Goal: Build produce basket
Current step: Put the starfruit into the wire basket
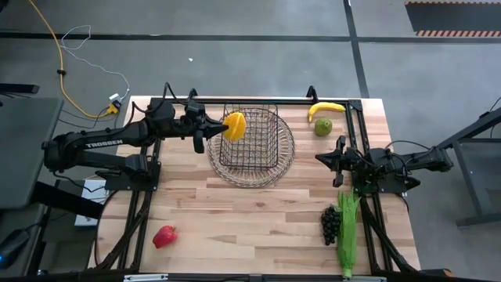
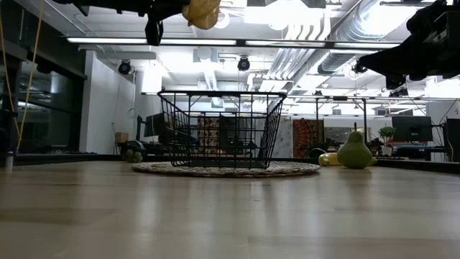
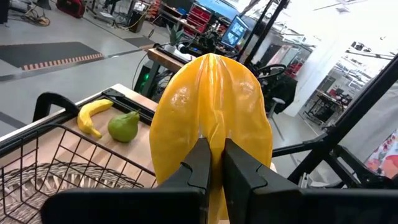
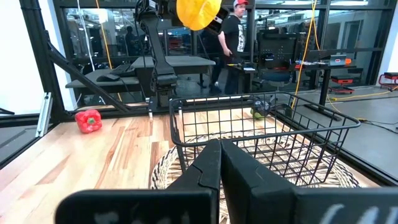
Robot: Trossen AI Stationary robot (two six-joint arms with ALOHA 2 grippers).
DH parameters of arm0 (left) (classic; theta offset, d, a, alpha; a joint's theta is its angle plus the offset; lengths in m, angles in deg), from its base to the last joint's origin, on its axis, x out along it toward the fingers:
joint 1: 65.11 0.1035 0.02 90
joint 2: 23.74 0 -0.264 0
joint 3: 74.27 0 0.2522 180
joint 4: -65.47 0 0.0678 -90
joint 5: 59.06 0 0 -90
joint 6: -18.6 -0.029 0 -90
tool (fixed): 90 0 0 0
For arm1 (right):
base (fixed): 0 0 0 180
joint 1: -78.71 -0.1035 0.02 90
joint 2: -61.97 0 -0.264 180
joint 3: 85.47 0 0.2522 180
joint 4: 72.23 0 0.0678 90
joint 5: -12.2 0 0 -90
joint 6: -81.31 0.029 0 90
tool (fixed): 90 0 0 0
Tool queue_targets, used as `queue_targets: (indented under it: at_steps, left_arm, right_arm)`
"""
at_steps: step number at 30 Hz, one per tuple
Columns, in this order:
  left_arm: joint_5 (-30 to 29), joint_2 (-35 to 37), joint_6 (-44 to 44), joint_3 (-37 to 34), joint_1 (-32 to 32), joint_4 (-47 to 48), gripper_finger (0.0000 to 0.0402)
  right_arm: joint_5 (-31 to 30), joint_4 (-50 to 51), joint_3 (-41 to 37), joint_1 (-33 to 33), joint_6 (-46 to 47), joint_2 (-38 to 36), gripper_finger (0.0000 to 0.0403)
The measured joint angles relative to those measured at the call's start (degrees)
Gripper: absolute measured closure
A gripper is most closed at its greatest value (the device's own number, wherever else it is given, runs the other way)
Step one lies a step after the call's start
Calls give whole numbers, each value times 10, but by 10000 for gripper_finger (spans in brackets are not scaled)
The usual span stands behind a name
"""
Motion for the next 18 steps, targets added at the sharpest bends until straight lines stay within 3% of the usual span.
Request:
queue_targets:
  at_steps: [14,18]
  left_arm:
    - [-2,0,-35,0,0,-30,391]
    - [-55,-6,-25,1,0,-31,391]
  right_arm:
    - [0,0,0,0,0,0,402]
    - [0,0,0,0,0,0,402]
